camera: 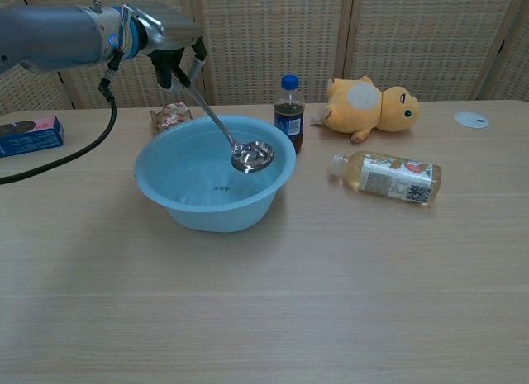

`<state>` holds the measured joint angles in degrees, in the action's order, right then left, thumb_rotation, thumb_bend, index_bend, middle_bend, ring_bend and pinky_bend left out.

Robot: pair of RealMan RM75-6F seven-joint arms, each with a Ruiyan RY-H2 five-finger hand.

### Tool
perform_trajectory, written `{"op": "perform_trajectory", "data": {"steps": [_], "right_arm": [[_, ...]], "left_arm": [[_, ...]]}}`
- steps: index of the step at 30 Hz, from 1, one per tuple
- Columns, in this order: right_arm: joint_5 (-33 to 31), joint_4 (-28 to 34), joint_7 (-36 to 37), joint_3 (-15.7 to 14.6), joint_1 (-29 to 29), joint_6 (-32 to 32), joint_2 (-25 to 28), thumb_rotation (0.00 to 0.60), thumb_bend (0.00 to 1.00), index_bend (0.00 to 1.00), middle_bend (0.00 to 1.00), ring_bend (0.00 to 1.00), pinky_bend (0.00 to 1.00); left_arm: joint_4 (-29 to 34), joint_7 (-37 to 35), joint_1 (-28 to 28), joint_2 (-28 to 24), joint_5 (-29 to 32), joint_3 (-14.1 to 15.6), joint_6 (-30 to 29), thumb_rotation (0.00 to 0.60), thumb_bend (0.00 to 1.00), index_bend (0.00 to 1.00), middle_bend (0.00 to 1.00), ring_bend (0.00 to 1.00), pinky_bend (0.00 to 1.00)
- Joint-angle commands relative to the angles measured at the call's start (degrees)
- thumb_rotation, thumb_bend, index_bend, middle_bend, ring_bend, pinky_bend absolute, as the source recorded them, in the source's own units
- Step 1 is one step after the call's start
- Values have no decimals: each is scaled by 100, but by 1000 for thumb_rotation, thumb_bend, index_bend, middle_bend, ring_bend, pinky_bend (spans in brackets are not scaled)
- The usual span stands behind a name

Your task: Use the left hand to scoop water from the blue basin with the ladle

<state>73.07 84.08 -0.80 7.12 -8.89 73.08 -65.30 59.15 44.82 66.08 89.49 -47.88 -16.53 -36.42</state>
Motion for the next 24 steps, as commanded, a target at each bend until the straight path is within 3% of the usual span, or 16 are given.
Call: {"op": "perform_trajectory", "data": {"steps": [1, 9, 13, 24], "right_arm": [[0, 8, -11, 0, 2, 7, 0, 600, 0, 0, 0, 0, 0], [-24, 27, -80, 0, -8, -4, -11, 600, 0, 0, 0, 0, 0], [-41, 13, -96, -2, -11, -18, -22, 600, 0, 0, 0, 0, 0], [-51, -2, -134, -6, -18, -26, -41, 600, 0, 0, 0, 0, 0]], "left_arm": [[655, 716, 253, -473, 1088, 185, -45, 600, 678, 900, 1000, 1000, 1000], [1399, 1266, 717, -1017, 2685, 589, -214, 600, 683, 900, 1000, 1000, 1000], [1588, 1388, 927, -1179, 3117, 787, -298, 600, 685, 900, 1000, 1000, 1000], [1948, 1355, 1237, -1464, 3572, 1085, -435, 600, 687, 900, 1000, 1000, 1000]]}}
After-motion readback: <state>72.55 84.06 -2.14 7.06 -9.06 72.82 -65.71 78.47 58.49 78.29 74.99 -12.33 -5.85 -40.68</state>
